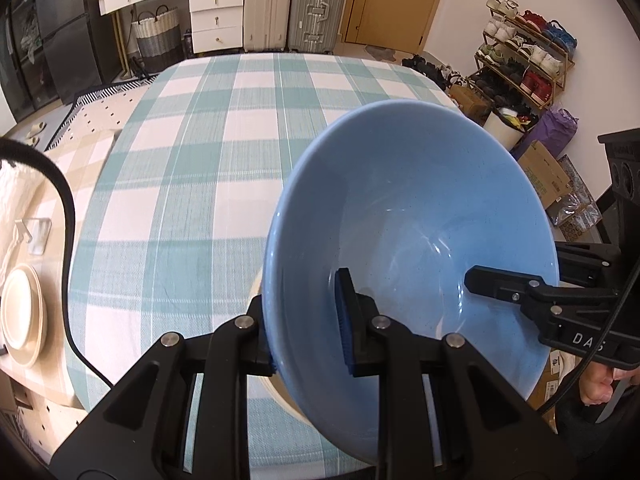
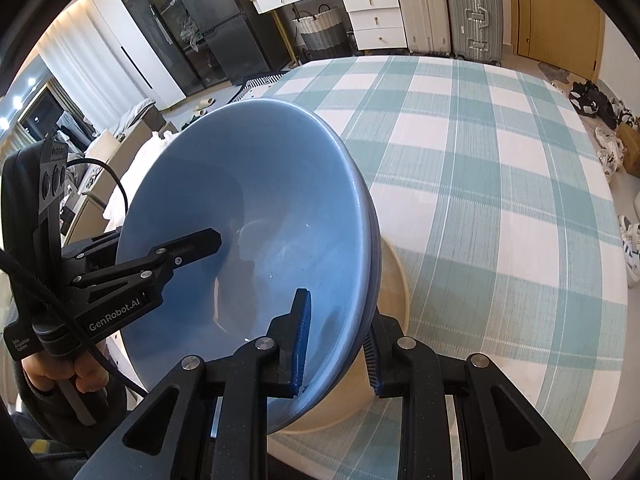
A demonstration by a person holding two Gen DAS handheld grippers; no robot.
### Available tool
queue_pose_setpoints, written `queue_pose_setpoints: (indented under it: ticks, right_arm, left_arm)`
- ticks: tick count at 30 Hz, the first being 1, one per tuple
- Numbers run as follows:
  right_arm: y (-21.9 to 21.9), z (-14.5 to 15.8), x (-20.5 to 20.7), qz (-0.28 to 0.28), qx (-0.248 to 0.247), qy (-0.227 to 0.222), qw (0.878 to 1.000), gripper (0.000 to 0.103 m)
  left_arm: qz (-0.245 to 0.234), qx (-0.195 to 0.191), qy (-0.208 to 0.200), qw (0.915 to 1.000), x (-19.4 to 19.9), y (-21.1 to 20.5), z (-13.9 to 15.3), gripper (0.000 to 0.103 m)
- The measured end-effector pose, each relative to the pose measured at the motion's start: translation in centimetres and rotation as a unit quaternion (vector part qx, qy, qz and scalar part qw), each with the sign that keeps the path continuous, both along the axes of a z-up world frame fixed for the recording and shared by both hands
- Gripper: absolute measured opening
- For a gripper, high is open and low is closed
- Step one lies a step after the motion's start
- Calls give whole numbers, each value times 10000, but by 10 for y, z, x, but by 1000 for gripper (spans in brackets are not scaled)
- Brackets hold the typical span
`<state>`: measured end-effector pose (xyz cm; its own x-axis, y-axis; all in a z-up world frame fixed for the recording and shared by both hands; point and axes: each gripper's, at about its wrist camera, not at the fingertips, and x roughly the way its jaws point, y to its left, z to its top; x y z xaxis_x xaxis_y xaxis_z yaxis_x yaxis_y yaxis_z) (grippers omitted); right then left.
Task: Organize plates and bowls
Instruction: 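Lift the bowl stack with both grippers and lower it onto the cream plates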
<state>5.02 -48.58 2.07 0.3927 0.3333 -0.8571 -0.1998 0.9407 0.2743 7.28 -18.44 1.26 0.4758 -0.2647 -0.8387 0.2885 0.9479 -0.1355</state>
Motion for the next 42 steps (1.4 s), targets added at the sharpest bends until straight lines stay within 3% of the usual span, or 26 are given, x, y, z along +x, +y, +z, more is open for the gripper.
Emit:
queue_pose_setpoints:
  ticks: [18, 36, 42]
  right_arm:
    - [5, -14, -10, 143, -172, 277, 9994, 25]
    - [17, -10, 6, 267, -220, 102, 9993, 37]
    - [12, -9, 7, 187, -86, 99, 9997, 50]
  left_arm:
    - [68, -194, 275, 9994, 3, 11, -29, 19]
    - [150, -384, 505, 9979, 26, 26, -54, 18]
    - [194, -314, 409, 9985, 27, 29, -50, 19]
